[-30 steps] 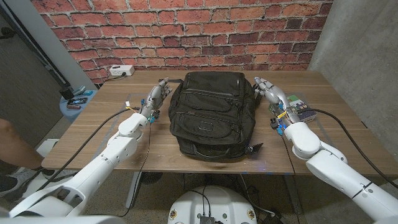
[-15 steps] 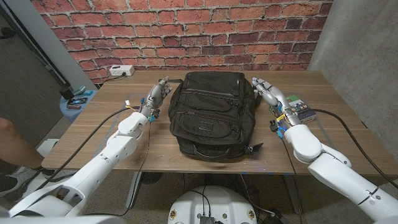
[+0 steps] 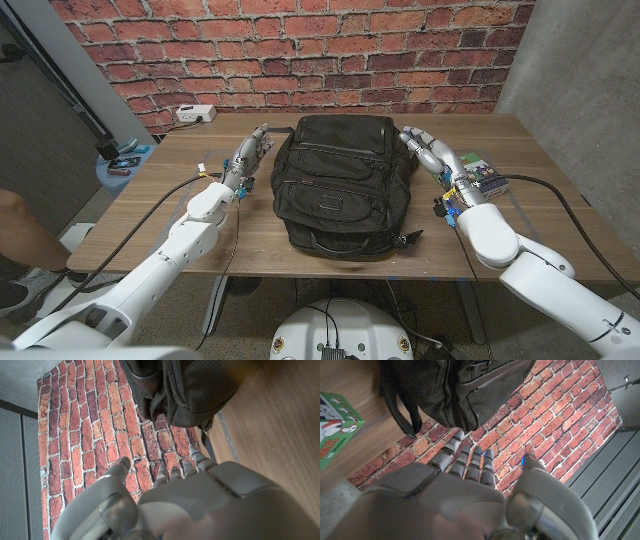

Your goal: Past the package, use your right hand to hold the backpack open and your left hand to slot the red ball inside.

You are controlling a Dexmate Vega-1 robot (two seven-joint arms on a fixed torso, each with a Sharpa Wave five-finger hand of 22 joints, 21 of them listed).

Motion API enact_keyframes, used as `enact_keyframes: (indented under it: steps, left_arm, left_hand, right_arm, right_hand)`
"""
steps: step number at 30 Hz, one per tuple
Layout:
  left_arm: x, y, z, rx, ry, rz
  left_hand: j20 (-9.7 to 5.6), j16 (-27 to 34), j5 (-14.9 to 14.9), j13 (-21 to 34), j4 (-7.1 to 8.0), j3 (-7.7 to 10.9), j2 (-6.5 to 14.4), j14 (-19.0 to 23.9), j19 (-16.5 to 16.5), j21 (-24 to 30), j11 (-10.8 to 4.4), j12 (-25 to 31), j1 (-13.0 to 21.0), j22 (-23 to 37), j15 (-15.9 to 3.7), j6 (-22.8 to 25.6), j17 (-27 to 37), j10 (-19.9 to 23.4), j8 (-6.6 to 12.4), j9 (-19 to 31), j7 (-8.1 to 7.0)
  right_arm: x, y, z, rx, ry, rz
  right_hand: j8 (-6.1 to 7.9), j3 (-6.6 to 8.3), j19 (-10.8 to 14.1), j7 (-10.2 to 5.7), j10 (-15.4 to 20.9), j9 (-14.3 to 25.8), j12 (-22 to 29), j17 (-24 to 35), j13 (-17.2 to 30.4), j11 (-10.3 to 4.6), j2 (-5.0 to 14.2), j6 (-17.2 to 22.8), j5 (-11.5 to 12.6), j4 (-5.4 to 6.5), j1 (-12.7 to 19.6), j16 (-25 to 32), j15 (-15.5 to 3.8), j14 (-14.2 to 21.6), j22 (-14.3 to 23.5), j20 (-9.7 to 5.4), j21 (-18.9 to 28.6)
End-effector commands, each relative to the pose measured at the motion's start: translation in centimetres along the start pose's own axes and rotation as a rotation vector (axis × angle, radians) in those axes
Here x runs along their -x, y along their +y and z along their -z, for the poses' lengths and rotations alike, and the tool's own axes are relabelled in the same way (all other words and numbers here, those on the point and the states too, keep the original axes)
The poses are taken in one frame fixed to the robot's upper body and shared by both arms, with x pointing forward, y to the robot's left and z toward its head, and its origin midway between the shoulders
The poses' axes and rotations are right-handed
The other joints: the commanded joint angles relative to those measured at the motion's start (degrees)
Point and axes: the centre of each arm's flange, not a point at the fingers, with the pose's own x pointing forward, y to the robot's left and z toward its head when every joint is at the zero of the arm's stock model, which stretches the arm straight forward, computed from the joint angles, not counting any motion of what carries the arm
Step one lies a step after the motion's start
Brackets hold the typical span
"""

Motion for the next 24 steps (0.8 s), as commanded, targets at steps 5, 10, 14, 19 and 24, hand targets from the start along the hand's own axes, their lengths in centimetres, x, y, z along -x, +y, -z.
enact_keyframes:
  steps: [5, 10, 14, 19, 24]
  left_arm:
    - [1.0, 0.2, 0.0, 0.004, -0.016, -0.017]
    - [1.3, 0.6, -0.4, -0.006, -0.022, -0.025]
    - [1.3, 0.6, -0.4, -0.006, -0.025, -0.024]
    - [1.1, 0.5, -0.5, -0.005, -0.035, -0.019]
    - [1.0, 0.4, -0.1, 0.005, -0.039, -0.009]
  left_hand:
    - [0.28, -0.06, -0.15, 0.07, -0.43, 0.19, -0.12, 0.13, 0.17, -0.08, -0.18, -0.06, 0.68, 0.24, -0.04, -0.02, 0.08, 0.11, -0.05, 0.21, 0.18]
    - [0.25, -0.07, -0.16, 0.08, -0.50, 0.17, -0.10, 0.09, 0.19, -0.07, -0.11, -0.05, 0.70, 0.24, -0.02, 0.00, 0.09, 0.16, -0.04, 0.21, 0.21]
    - [0.28, -0.06, -0.16, 0.08, -0.54, 0.14, -0.09, 0.11, 0.20, -0.07, -0.10, -0.07, 0.71, 0.24, -0.04, -0.01, 0.09, 0.14, -0.05, 0.21, 0.21]
    - [0.21, -0.05, -0.16, 0.08, -0.61, 0.11, -0.07, 0.15, 0.24, -0.06, -0.12, -0.08, 0.72, 0.25, 0.00, 0.00, 0.10, 0.16, -0.06, 0.22, 0.22]
    - [0.36, -0.04, -0.12, 0.08, -0.66, 0.17, 0.10, 0.15, 0.21, -0.07, -0.10, -0.08, 0.78, 0.25, 0.11, -0.03, 0.12, 0.20, -0.08, 0.22, 0.23]
  right_arm:
    - [1.8, 0.7, -2.8, 0.139, -0.005, 0.021]
    - [2.4, 1.3, -3.3, 0.189, -0.001, 0.022]
    - [2.8, 1.7, -3.8, 0.220, -0.013, 0.029]
    - [3.7, 2.3, -4.5, 0.251, -0.038, 0.043]
    - [4.3, 3.0, -4.7, 0.254, -0.090, 0.049]
  right_hand:
    - [0.62, 0.35, 1.38, -0.26, 1.11, 0.15, 0.44, -0.30, -0.04, -0.49, -0.07, 1.20, -0.18, -1.42, 1.76, 0.67, -1.64, 1.11, 0.12, -2.59, 0.63]
    - [0.68, 0.45, 1.66, -0.34, 1.39, 0.14, 0.51, -0.45, -0.05, -0.58, -0.30, 1.49, -0.22, -2.07, 2.35, 0.74, -1.79, 1.47, 0.10, -2.57, 0.66]
    - [0.68, 0.54, 1.95, -0.42, 1.55, 0.14, 0.53, -0.57, -0.06, -0.62, -0.49, 1.58, -0.25, -2.63, 2.87, 0.78, -1.79, 1.73, 0.09, -2.51, 0.69]
    - [0.90, 0.73, 2.88, -0.67, 2.45, 0.14, 0.76, -0.77, -0.07, -0.88, -0.79, 2.41, -0.34, -3.89, 4.07, 1.07, -2.07, 2.80, 0.08, -2.66, 0.84]
    - [1.77, 0.96, 5.66, -0.75, 5.53, 0.19, 1.60, -0.72, 0.05, -1.20, -0.43, 5.72, -0.54, -5.53, 5.73, 2.13, -2.69, 5.86, 0.07, -2.39, 1.29]
